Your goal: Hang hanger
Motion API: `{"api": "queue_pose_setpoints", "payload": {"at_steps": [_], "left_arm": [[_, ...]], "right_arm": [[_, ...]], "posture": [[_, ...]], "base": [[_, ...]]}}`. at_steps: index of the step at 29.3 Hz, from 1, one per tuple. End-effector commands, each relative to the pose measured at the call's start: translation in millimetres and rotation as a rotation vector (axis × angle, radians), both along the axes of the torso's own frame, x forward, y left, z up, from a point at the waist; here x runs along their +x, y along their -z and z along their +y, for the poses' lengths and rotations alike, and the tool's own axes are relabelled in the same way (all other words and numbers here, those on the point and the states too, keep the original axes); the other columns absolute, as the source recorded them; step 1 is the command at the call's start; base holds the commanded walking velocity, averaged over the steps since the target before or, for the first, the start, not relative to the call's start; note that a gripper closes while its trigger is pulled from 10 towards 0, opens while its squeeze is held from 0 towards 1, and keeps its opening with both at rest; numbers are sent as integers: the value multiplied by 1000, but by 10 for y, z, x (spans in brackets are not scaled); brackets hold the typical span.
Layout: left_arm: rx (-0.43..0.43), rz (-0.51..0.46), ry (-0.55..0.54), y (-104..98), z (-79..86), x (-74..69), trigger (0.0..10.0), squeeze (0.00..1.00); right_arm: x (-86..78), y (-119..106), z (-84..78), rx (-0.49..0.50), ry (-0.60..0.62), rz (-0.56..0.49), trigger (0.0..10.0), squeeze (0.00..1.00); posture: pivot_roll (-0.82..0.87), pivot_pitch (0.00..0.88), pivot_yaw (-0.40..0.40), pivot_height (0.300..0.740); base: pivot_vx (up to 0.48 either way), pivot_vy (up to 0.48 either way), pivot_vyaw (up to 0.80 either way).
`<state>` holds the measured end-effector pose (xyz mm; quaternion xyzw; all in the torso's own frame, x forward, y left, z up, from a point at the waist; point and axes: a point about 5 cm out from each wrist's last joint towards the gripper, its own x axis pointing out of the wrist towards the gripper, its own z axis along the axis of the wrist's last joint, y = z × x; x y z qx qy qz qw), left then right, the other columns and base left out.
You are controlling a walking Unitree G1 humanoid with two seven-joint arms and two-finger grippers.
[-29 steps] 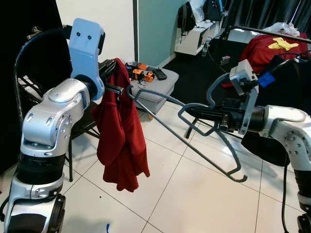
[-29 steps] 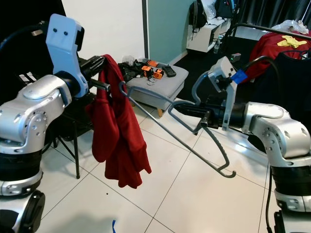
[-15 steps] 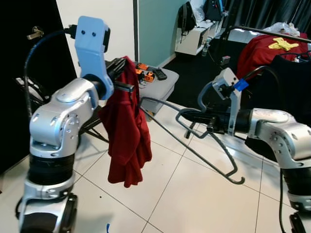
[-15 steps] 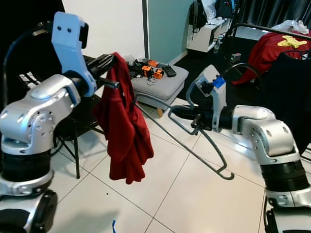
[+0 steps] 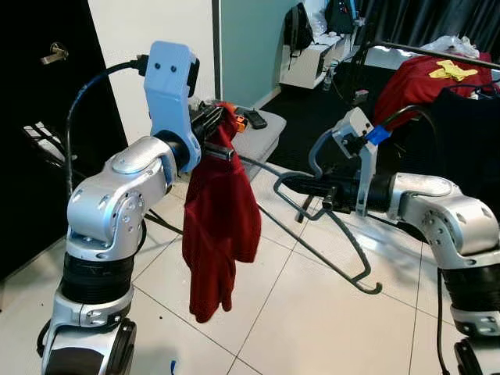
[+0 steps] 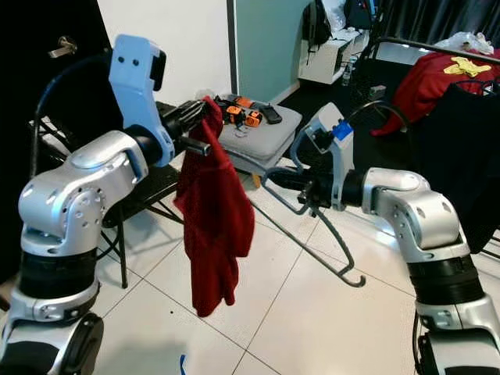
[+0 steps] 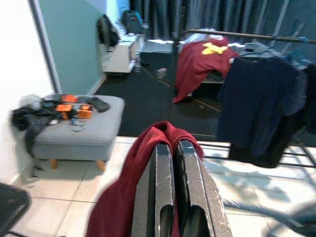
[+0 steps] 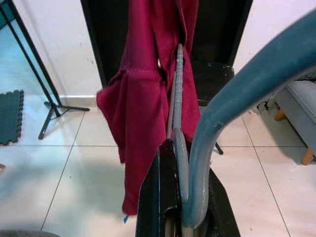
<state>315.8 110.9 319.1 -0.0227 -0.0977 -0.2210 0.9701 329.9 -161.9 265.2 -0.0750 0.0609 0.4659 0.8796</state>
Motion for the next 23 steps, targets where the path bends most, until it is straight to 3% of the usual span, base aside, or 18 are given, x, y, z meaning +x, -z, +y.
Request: {"api": "queue_pose_setpoints", "payload": {"at_steps": [1,4,9,11,14,16,18,20,22,23], "left_arm": [[-35,-31,122,-56,-115,-133,10000,0],[-63,-68,244,-103,-125,-284,10000,0],[-100,-83,360,-116,-70,-420,10000,0],[-154,-80,487,-82,-46,-536,10000,0],[-178,-70,559,-31,-39,-598,10000,0],[-116,2,657,215,-85,-697,10000,0],[-116,2,657,215,-85,-697,10000,0],[22,68,664,458,-212,-715,10000,0],[139,66,625,572,-332,-681,10000,0],[139,66,625,572,-332,-681,10000,0]], "right_arm": [[67,-65,-10,7,55,-36,10000,0],[183,-62,-45,28,158,-16,10000,0],[291,-52,-112,51,258,8,10000,0],[359,-46,-156,79,320,10,10000,0],[398,-49,-180,103,355,9,10000,0],[479,-121,-216,224,415,6,10000,0],[479,-121,-216,224,415,6,10000,0],[527,-261,-200,428,422,34,10000,0],[548,-362,-145,595,390,89,10000,0],[548,-362,-145,595,390,89,10000,0]], "posture": [[-86,0,-11,740],[-82,0,-14,740],[-72,0,-17,740],[-61,0,-22,740],[-61,0,-23,740],[-57,0,-27,740],[-57,0,-27,740],[-57,0,-32,740],[-54,0,-35,740],[-54,0,-35,740]], "base": [[0,0,0],[0,0,0],[0,0,0],[0,0,0],[0,0,0],[0,0,0],[0,0,0],[0,0,0],[0,0,0],[0,0,0]]}}
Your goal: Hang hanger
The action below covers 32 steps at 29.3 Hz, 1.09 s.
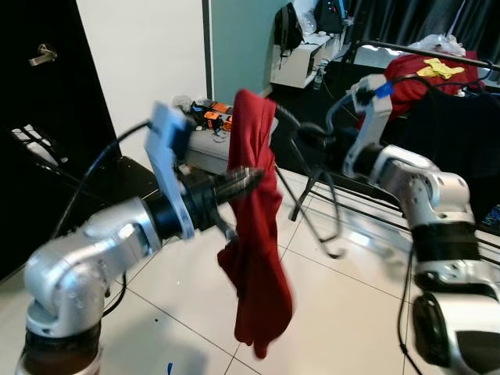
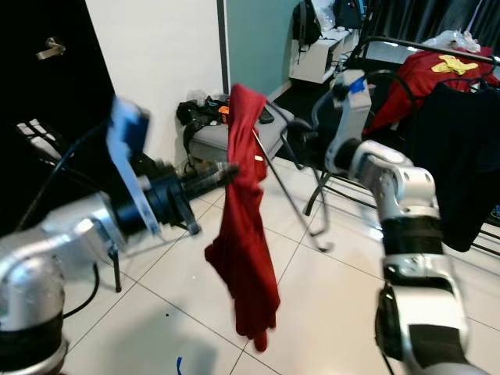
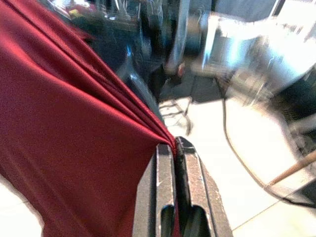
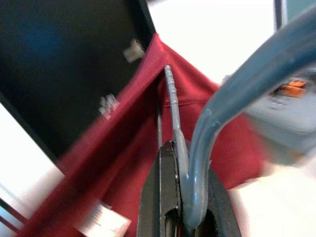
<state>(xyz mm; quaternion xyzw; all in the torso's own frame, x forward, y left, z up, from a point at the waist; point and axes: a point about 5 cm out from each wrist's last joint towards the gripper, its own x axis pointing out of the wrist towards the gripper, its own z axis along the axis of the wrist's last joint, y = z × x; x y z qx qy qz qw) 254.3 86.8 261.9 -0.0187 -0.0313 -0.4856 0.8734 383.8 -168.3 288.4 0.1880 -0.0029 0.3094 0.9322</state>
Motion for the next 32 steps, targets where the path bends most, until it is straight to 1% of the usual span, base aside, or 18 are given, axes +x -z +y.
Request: {"api": "queue_pose_setpoints", "payload": {"at_steps": [1,2,4,6,8,9,11,13,17,20,22,24,25,26,27,29,31,32], "left_arm": [[39,-41,62,1,-91,-66,10000,0],[74,-70,43,13,-163,-38,10000,0],[74,-70,43,13,-163,-38,10000,0],[154,-190,-4,-27,-295,17,10000,0],[154,-190,-4,-27,-295,17,10000,0],[163,-251,-28,-80,-330,40,10000,0],[163,-251,-28,-80,-330,40,10000,0],[183,-362,-60,-178,-340,50,10000,0],[240,-440,-101,-223,-261,69,10000,0],[272,-472,-128,-246,-194,83,10000,0],[327,-523,-195,-304,-38,128,10000,0],[339,-535,-211,-317,-4,139,10000,0],[358,-572,-264,-422,140,170,10000,0],[358,-572,-264,-422,140,170,10000,0],[386,-618,-304,-538,279,174,10000,0],[386,-618,-304,-538,279,174,10000,0],[443,-695,-345,-749,484,142,10000,0],[443,-695,-345,-749,484,142,10000,0]], "right_arm": [[9,-130,-81,70,46,-17,10000,0],[8,-176,-18,143,5,-9,10000,0],[8,-176,-18,143,5,-9,10000,0],[-13,-258,170,252,-101,13,10000,0],[-13,-258,170,252,-101,13,10000,0],[-15,-287,255,285,-127,20,10000,0],[-15,-287,255,285,-127,20,10000,0],[65,-317,305,383,-74,66,10000,0],[118,-303,317,440,-44,116,10000,0],[103,-282,362,399,-68,122,10000,0],[23,-195,506,274,-162,154,10000,0],[0,-171,541,243,-184,164,10000,0],[-29,-140,584,240,-213,193,10000,0],[-29,-140,584,240,-213,193,10000,0],[-49,-119,606,240,-233,217,10000,0],[-49,-119,606,240,-233,217,10000,0],[-102,-51,639,193,-287,260,10000,0],[-102,-51,639,193,-287,260,10000,0]], "posture": [[-54,0,-35,740],[-51,0,-37,740],[-51,0,-37,740],[-50,0,-39,740],[-50,0,-39,740],[-51,0,-42,740],[-51,0,-42,740],[-55,0,-40,740],[-52,0,-41,740],[-49,0,-44,740],[-49,0,-44,740],[-49,0,-44,740],[-43,0,-49,740],[-43,0,-49,740],[-41,0,-48,740],[-41,0,-48,740],[-34,0,-50,740],[-34,0,-50,740]], "base": [[0,0,0],[0,0,0],[0,0,0],[0,0,0],[0,0,0],[0,0,0],[0,0,0],[0,0,0],[0,0,0],[0,0,0],[0,0,0],[0,0,0],[0,0,0],[0,0,0],[0,0,0],[0,0,0],[0,0,0],[0,0,0]]}}
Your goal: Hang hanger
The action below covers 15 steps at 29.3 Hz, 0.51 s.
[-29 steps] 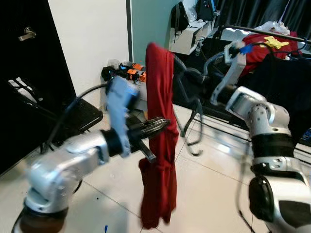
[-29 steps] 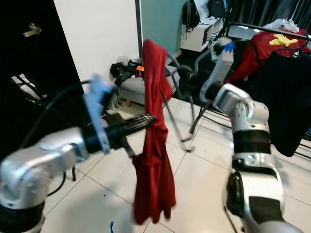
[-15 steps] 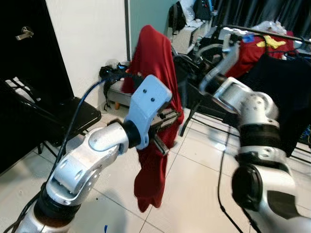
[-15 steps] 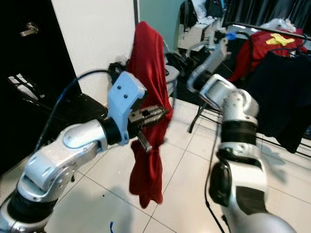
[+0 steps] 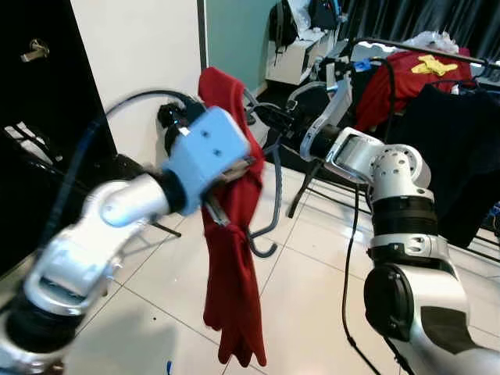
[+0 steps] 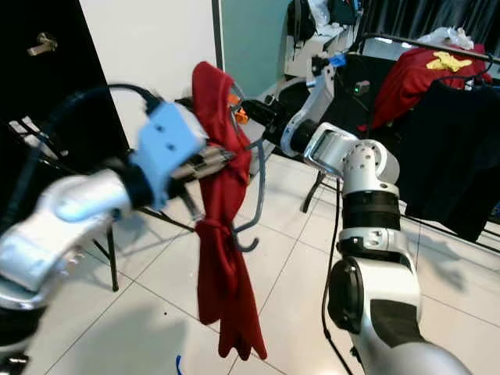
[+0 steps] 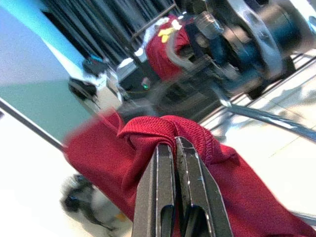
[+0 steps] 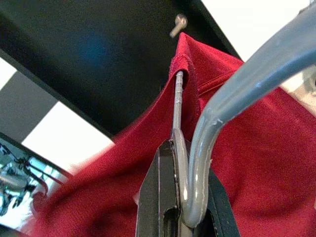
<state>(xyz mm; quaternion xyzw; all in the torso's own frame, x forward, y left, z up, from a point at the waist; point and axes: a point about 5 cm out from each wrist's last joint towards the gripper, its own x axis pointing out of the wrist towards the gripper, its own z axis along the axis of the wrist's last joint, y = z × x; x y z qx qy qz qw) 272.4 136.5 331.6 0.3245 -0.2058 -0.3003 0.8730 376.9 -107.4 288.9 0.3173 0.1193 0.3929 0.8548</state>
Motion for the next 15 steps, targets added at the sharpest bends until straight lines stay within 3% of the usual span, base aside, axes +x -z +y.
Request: {"api": "queue_pose_setpoints", "payload": {"at_steps": [1,4,6,7,9,11,13,15], "left_arm": [[56,-71,24,-117,20,-66,10000,0],[75,-93,51,-163,12,-105,10000,0],[133,-64,205,-102,-127,-275,10000,0],[133,-64,205,-102,-127,-275,10000,0],[161,4,360,13,-267,-447,10000,0],[161,4,360,13,-267,-447,10000,0],[190,79,453,215,-391,-563,10000,0],[209,99,457,298,-411,-575,10000,0]], "right_arm": [[-46,-29,43,-2,-49,-5,10000,0],[-53,-19,55,10,-60,13,10000,0],[-12,-9,30,62,-29,52,10000,0],[-12,-9,30,62,-29,52,10000,0],[61,-11,-33,113,45,72,10000,0],[61,-11,-33,113,45,72,10000,0],[144,-103,-114,229,135,64,10000,0],[155,-148,-119,277,146,58,10000,0]], "posture": [[-34,0,-51,740],[-34,0,-51,740],[-31,0,-51,740],[-31,0,-51,740],[-30,0,-51,740],[-30,0,-51,740],[-28,0,-47,740],[-28,0,-47,740]], "base": [[0,0,0],[0,0,0],[0,0,0],[0,0,0],[0,0,0],[0,0,0],[0,0,0],[0,0,0]]}}
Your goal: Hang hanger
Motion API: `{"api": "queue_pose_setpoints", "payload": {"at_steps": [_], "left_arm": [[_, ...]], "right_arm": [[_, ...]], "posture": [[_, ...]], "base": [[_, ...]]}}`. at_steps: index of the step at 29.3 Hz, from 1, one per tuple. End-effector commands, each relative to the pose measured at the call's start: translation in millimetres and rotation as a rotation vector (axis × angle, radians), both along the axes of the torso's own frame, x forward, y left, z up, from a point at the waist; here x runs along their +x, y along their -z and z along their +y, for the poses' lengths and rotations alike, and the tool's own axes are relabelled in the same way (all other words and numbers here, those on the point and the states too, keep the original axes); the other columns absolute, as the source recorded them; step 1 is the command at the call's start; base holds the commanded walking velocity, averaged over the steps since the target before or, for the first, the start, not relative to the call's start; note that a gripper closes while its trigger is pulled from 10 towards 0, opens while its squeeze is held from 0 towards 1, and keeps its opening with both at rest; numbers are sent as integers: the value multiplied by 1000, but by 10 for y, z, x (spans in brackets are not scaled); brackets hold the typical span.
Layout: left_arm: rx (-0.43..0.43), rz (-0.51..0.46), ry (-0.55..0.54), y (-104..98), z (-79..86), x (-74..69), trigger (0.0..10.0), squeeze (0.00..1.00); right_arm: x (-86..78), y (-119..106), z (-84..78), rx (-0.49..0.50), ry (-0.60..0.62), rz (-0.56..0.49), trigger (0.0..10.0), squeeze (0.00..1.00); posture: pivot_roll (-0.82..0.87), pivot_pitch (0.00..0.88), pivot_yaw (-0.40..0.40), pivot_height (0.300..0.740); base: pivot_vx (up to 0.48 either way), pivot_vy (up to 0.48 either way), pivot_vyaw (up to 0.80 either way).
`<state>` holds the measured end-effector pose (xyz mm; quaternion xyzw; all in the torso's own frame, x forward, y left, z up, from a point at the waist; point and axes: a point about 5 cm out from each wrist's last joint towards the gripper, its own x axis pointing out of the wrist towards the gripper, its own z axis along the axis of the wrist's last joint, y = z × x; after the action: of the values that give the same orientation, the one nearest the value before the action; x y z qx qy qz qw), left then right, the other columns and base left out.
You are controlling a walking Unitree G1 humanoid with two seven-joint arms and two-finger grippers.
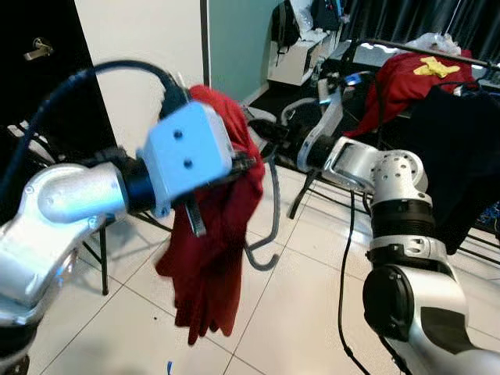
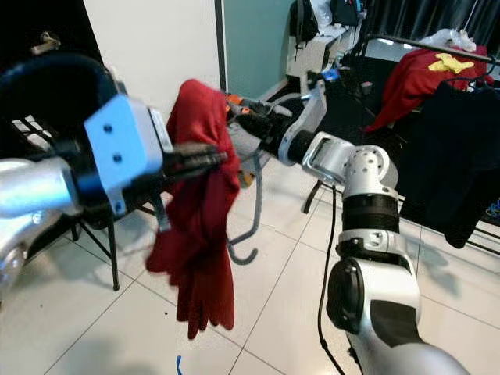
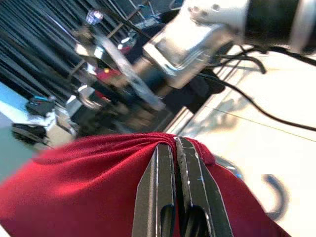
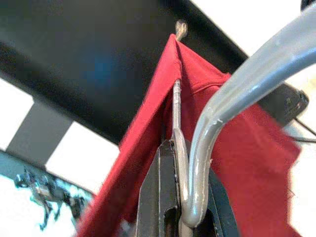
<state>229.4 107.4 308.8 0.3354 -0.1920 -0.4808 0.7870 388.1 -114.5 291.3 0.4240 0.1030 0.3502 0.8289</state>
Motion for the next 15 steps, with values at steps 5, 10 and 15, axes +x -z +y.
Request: {"api": "queue_pose_setpoints", "payload": {"at_steps": [5,10,15], "left_arm": [[111,-28,25,167,-26,-63,10000,0],[248,-158,-241,214,344,236,10000,0],[282,-293,-438,151,563,419,10000,0]], "right_arm": [[18,-224,-29,148,46,-59,10000,0],[17,-388,-95,261,73,-100,10000,0],[19,-446,-75,291,67,-93,10000,0]], "posture": [[-27,0,-48,740],[-25,0,-43,740],[-29,0,-41,740]], "base": [[0,0,0],[0,0,0],[0,0,0]]}}
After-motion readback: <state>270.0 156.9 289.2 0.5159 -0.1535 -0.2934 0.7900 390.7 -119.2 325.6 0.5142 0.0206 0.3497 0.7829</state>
